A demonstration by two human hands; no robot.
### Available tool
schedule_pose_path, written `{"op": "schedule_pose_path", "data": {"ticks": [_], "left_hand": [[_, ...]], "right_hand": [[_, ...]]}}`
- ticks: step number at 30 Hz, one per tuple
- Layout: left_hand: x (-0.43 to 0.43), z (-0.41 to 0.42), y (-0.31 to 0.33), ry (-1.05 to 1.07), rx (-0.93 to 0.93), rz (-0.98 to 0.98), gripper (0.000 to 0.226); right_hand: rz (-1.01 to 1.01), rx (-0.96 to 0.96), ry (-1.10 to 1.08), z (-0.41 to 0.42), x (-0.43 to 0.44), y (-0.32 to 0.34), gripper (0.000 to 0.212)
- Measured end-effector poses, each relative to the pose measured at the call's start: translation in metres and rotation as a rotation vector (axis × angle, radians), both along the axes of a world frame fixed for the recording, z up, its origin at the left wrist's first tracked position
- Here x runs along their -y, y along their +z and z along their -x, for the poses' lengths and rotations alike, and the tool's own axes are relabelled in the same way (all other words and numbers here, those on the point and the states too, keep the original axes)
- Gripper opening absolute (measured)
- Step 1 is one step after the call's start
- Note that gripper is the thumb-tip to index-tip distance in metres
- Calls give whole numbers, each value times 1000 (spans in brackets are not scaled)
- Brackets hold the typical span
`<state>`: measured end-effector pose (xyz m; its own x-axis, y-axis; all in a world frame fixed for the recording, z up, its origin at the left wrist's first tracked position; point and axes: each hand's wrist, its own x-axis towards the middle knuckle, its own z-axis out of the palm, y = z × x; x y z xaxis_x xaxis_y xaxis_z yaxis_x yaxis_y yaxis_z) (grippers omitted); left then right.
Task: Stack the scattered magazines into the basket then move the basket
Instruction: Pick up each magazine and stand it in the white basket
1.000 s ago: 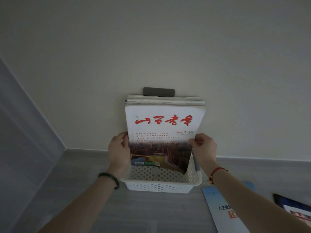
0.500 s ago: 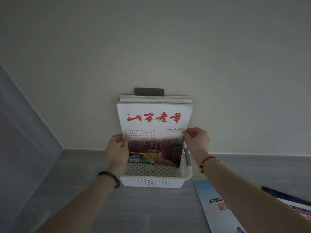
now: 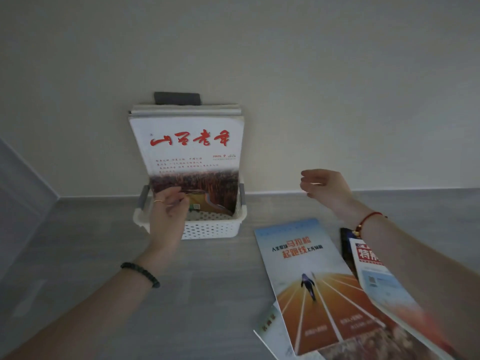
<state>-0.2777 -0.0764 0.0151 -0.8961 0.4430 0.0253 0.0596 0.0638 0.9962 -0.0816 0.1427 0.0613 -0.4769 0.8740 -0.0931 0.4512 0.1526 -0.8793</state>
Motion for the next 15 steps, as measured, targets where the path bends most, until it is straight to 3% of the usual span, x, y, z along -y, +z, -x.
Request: {"op": "schedule_pose_path", "data": {"ticks": [3, 7, 11, 15], "left_hand": [[-3, -49, -13, -151, 45, 44, 16], [-13, -111, -47, -228, 289, 150, 17], [-21, -158, -72, -287, 383, 322, 27], [-29, -195, -81, -395, 497, 423, 45]], "right_hand": [[35, 54, -37, -56, -2, -9, 35], [206, 122, -56, -121, 3, -33, 40], [357, 286, -2, -166, 20, -70, 50], [472, 242, 1, -180, 33, -100, 55]]}}
